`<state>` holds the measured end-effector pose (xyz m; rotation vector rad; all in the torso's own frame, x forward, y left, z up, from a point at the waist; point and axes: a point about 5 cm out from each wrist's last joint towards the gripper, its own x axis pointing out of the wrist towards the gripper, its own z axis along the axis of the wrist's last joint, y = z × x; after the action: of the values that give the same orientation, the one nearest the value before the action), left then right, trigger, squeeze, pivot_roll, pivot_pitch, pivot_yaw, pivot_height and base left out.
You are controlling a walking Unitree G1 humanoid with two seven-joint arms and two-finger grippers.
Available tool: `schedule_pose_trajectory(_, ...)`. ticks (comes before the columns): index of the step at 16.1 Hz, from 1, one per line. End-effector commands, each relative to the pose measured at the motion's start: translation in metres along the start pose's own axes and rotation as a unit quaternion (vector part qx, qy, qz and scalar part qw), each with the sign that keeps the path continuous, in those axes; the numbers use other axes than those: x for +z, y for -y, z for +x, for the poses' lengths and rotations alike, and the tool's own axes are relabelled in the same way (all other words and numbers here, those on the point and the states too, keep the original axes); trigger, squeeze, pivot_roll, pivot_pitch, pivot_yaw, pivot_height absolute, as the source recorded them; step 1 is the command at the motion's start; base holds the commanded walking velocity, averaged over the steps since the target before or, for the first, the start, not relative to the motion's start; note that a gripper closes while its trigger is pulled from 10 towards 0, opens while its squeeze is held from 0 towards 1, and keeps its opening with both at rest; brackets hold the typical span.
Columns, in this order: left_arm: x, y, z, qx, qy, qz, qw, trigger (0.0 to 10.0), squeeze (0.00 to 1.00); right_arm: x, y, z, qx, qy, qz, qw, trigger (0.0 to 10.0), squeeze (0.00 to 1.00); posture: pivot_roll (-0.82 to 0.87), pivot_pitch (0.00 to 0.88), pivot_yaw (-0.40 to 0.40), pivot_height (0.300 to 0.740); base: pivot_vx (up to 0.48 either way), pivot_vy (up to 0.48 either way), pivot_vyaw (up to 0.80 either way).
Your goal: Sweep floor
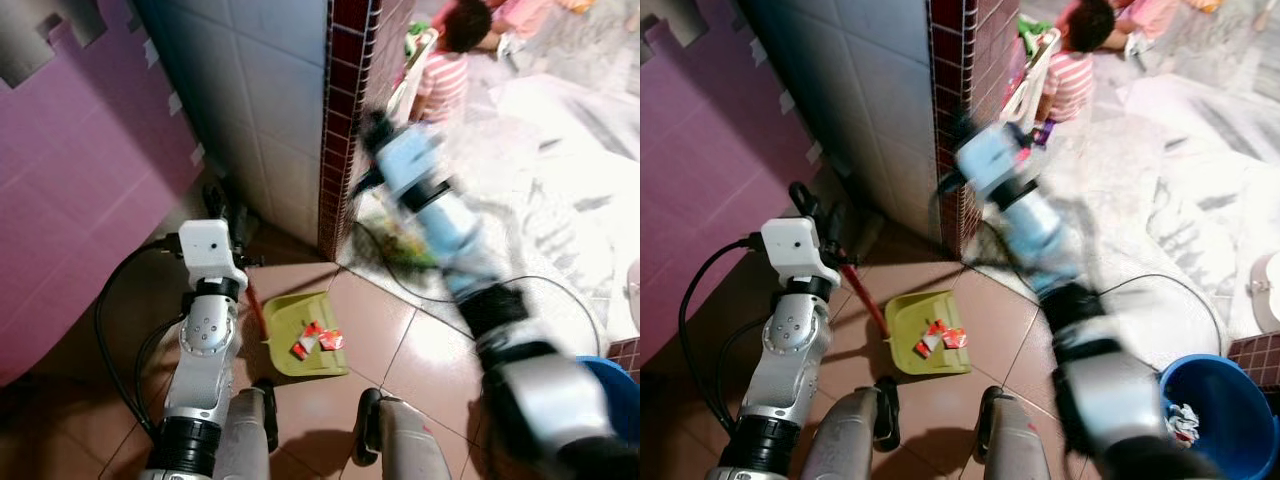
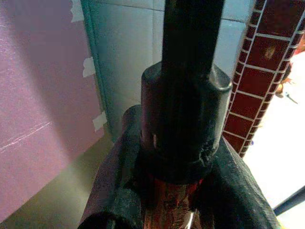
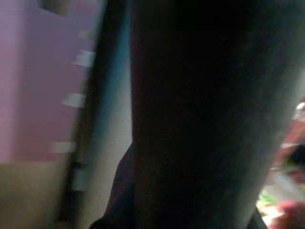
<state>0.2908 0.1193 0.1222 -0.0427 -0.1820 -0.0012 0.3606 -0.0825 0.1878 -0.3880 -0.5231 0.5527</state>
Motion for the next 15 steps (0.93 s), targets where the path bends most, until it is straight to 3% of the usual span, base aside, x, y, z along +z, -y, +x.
schedule_pose_trajectory(1, -0.01, 0.001, -0.007, -0.015, -0.035, 0.003, 0.999, 10.0, 0.0, 0.003, -0.016, -0.002, 0.037, 0.023, 0.022, 0.999, 10.0, 0.0, 0.11, 0.349, 0.056, 0.74, 0.0, 0.0, 0.0)
schedule_pose_trajectory(3, -0.01, -0.001, -0.005, -0.018, -0.039, 0.006, 0.999, 10.0, 0.0, 0.001, -0.025, -0.005, 0.07, 0.023, 0.063, 0.995, 10.0, 0.0, 0.1, 0.343, 0.057, 0.74, 0.0, 0.0, 0.0)
schedule_pose_trajectory(6, -0.009, -0.001, 0.001, -0.019, -0.041, 0.005, 0.999, 10.0, 0.0, 0.007, -0.021, -0.014, 0.146, 0.025, 0.134, 0.98, 10.0, 0.0, 0.06, 0.309, 0.044, 0.74, 0.0, 0.0, 0.0)
schedule_pose_trajectory(7, -0.009, 0.001, 0.005, -0.019, -0.04, 0.003, 0.999, 10.0, 0.0, 0.021, -0.014, -0.021, 0.212, 0.037, 0.142, 0.966, 10.0, 0.0, 0.04, 0.289, 0.04, 0.74, 0.0, 0.0, 0.0)
schedule_pose_trajectory(11, -0.011, 0.0, 0.014, -0.019, -0.036, 0.004, 0.999, 10.0, 0.0, 0.065, 0.004, -0.038, 0.337, 0.056, 0.171, 0.924, 10.0, 0.0, -0.01, 0.229, 0.021, 0.74, 0.0, 0.0, 0.0)
schedule_pose_trajectory(12, -0.011, -0.001, 0.016, -0.018, -0.035, 0.004, 0.999, 10.0, 0.0, 0.069, 0.007, -0.038, 0.341, 0.058, 0.175, 0.922, 10.0, 0.0, -0.02, 0.223, 0.02, 0.74, 0.0, 0.0, 0.0)
schedule_pose_trajectory(13, -0.011, -0.003, 0.02, -0.011, -0.032, 0.004, 0.999, 10.0, 0.0, 0.084, 0.021, -0.035, 0.336, 0.074, 0.208, 0.916, 10.0, 0.0, -0.03, 0.206, 0.022, 0.74, 0.0, 0.0, 0.0)
schedule_pose_trajectory(15, -0.01, -0.003, 0.025, -0.01, -0.028, 0.004, 1.0, 10.0, 0.0, 0.091, 0.045, -0.029, 0.301, 0.086, 0.21, 0.926, 10.0, 0.0, -0.03, 0.184, 0.027, 0.74, 0.0, 0.0, 0.0)
